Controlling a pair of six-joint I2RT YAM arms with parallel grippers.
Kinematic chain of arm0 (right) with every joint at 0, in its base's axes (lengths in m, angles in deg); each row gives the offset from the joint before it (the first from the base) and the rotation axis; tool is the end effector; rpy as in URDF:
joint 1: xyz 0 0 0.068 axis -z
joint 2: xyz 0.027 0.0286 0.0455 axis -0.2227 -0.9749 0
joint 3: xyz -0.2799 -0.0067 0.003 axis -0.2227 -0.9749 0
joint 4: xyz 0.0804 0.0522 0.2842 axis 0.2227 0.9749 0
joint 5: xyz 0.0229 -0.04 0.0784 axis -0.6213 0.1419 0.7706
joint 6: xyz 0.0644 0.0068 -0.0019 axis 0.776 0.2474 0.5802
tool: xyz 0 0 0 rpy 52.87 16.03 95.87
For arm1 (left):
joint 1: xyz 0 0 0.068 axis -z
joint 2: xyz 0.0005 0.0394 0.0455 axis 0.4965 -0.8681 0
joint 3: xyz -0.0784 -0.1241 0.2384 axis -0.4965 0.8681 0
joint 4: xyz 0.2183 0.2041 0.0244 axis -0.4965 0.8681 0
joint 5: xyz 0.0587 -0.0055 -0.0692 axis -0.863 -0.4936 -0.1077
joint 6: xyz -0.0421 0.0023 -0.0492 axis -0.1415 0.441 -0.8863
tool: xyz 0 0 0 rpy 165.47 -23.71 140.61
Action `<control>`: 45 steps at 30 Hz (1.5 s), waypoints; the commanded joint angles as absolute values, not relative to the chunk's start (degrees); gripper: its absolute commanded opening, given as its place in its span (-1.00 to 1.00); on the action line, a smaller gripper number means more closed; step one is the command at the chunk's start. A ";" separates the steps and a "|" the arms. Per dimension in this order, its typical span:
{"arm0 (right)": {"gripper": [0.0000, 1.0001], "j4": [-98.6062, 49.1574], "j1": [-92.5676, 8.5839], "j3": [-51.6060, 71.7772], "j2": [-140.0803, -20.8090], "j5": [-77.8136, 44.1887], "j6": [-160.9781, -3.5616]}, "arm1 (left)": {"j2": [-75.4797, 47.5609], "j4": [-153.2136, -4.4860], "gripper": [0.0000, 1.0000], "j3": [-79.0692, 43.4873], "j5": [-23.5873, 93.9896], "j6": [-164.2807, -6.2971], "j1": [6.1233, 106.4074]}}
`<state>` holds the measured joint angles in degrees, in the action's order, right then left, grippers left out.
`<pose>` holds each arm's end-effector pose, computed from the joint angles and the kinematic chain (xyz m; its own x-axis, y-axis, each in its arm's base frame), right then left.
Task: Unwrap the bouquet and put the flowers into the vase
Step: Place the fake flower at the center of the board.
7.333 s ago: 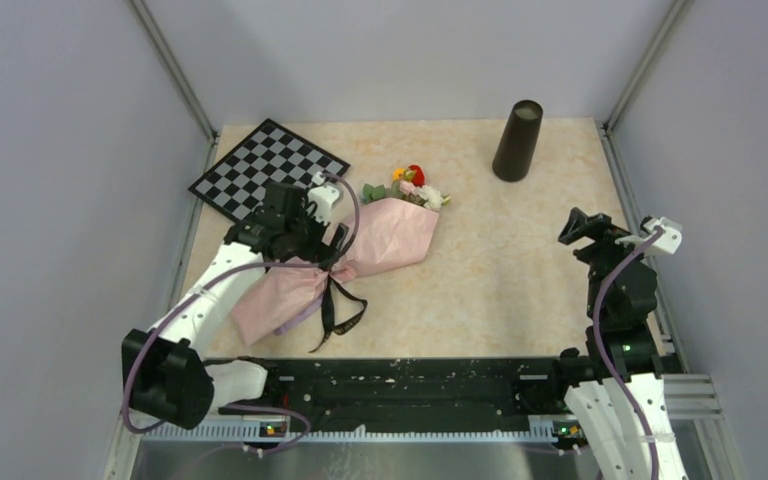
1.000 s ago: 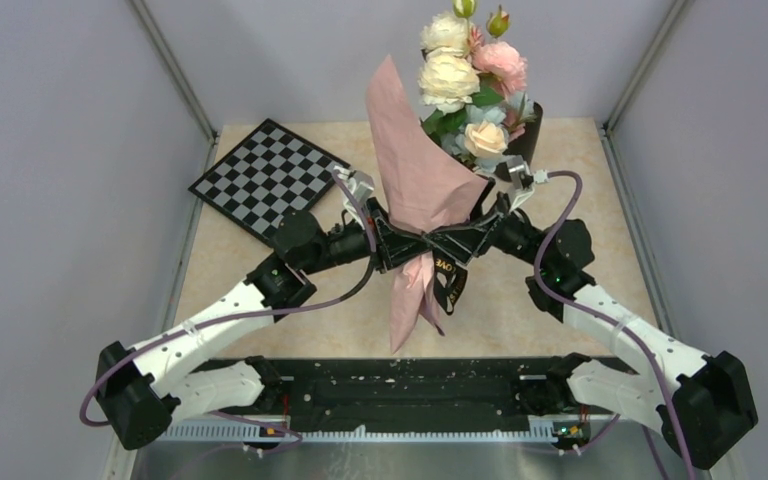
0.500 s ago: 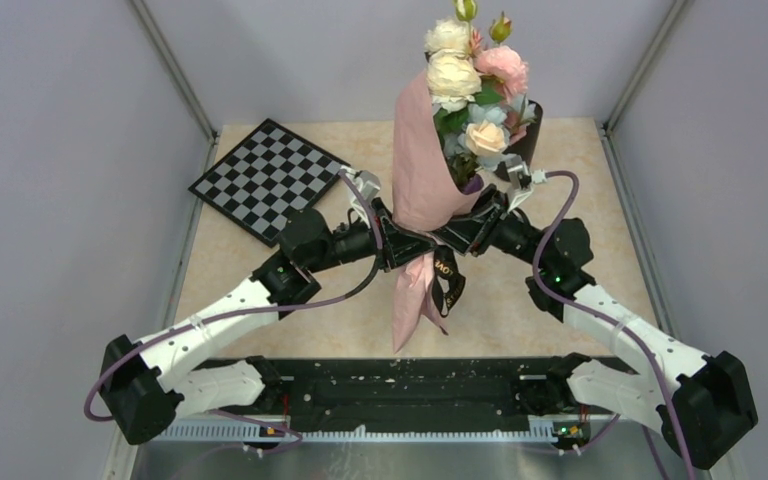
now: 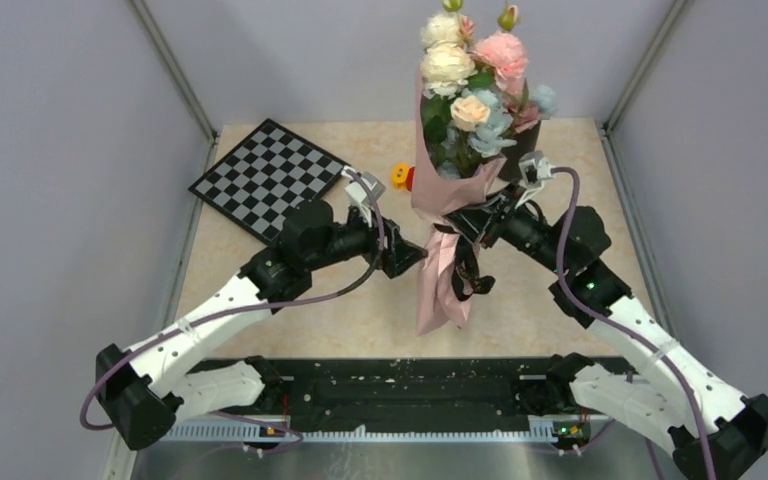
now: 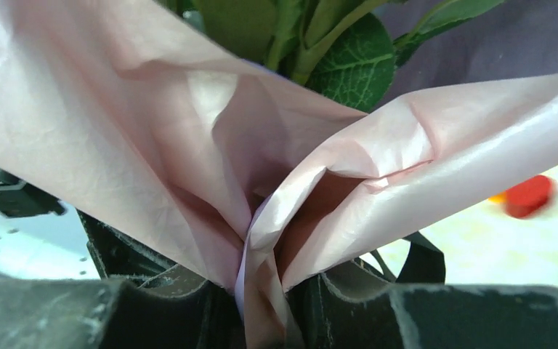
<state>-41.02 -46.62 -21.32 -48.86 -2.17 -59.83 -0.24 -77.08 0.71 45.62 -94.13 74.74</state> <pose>0.1993 0.1562 0.3753 -0.2713 0.3625 -0.8916 -0.7927 0.4413 0.4207 0.2031 -0.2258 0.3557 -0.4007 -0.0671 -0.9138 0.8049 0.4506 -0.3860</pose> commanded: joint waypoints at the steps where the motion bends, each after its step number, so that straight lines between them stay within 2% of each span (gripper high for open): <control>1: -0.86 -25.98 -47.24 -13.34 -45.47 -16.95 -70.11 | 2.59 -63.42 0.97 -1.97 45.44 -86.30 68.87; 7: -0.93 -18.94 -47.23 -10.00 -48.87 -20.67 -70.86 | 7.51 -53.42 0.97 -4.88 46.34 -80.38 51.97; 12: -0.98 -17.69 -47.76 -7.35 -56.12 -21.27 -67.43 | 10.57 -54.67 0.97 -3.11 41.13 -79.69 42.41; 17: -0.99 -15.18 -52.29 -2.86 -66.02 -27.43 -67.63 | 10.38 -56.63 0.97 0.15 34.46 -76.44 41.68; 22: -0.99 -17.23 -54.25 0.49 -75.85 -26.49 -66.95 | 9.12 -55.88 0.97 2.59 27.52 -75.99 41.63; 32: -1.00 -22.38 -57.07 11.06 -95.17 -31.14 -67.37 | 12.73 -57.80 0.97 5.44 24.87 -75.73 41.63; 45: -1.00 -16.40 -58.77 27.99 -116.13 -39.43 -67.97 | 11.92 -57.94 0.95 6.04 24.04 -75.63 41.63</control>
